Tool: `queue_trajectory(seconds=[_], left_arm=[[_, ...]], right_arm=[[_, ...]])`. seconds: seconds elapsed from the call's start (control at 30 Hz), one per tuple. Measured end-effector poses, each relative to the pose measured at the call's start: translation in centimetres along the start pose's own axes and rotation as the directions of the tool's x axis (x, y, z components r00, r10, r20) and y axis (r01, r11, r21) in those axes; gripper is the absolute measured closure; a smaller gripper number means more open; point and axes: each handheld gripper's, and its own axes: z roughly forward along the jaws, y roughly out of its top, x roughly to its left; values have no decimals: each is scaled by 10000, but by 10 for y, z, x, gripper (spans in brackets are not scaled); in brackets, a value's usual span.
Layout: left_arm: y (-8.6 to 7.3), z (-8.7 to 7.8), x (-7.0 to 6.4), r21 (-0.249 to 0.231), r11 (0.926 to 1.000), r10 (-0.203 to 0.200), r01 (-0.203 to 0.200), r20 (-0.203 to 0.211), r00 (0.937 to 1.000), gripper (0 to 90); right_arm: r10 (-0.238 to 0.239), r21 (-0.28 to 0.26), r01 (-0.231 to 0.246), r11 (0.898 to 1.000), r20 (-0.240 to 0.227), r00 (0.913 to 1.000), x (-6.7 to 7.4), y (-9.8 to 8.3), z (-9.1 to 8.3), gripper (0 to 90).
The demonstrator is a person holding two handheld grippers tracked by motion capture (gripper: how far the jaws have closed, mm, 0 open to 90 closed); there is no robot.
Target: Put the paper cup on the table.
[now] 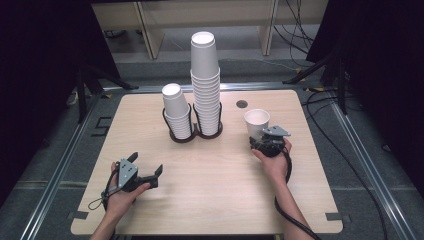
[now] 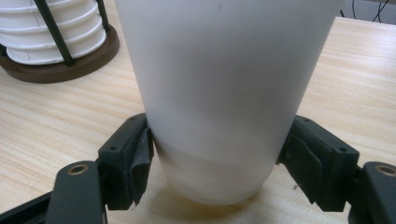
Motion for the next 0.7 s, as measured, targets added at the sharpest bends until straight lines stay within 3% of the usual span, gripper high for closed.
queue_trajectory(seconds=[0.07, 0.1, 0.13, 0.17, 0.23, 0.33, 0.37, 0.47, 0.5, 0.53, 0.7], left_arm=[[0, 1, 0, -84, 10000, -25, 25, -5, 10000, 0], [0, 1, 0, -84, 10000, -25, 25, -5, 10000, 0], [0, 1, -1, -84, 10000, -22, 22, 5, 10000, 0], [-1, 2, -1, -231, 9997, -25, 25, 30, 10000, 0], [-1, 1, -1, -59, 10000, -8, 8, 21, 10000, 0], [-1, 1, -1, -38, 10000, 9, -9, 21, 10000, 0], [-1, 1, -1, -43, 10000, 3, -3, 26, 10000, 0], [-1, 1, -1, -48, 10000, 3, -3, 35, 10000, 0], [-1, 1, -1, -23, 10000, 21, -21, 21, 10000, 0], [-1, 1, -1, -54, 10000, 14, -14, 8, 10000, 0], [-1, 0, -1, -40, 10000, 6, -6, 16, 10000, 0]], right_arm=[[3, -3, -3, 10000, 7, 10000, 0, 0, 0, 270], [246, 82, -246, 9997, 19, 9997, 1, 0, -1, 268], [-49, -7, 49, 10000, 15, 10000, -2, 0, 1, 265], [308, 262, -308, 9992, -24, 9995, 0, 0, -1, 263], [-186, 93, 187, 9998, -147, 9997, -4, 1, 1, 260], [-182, 111, 184, 9998, -122, 9998, -4, 0, 2, 255], [145, 218, -141, 9997, -209, 9997, -2, 0, 2, 253], [245, 393, -233, 9990, -300, 9992, -1, 0, 1, 246], [178, 207, -169, 9996, -402, 9990, -2, 0, 2, 238], [629, 294, -618, 9977, -380, 9973, 0, -1, 1, 214], [446, 448, -427, 9981, -419, 9981, -2, 0, -1, 161]])
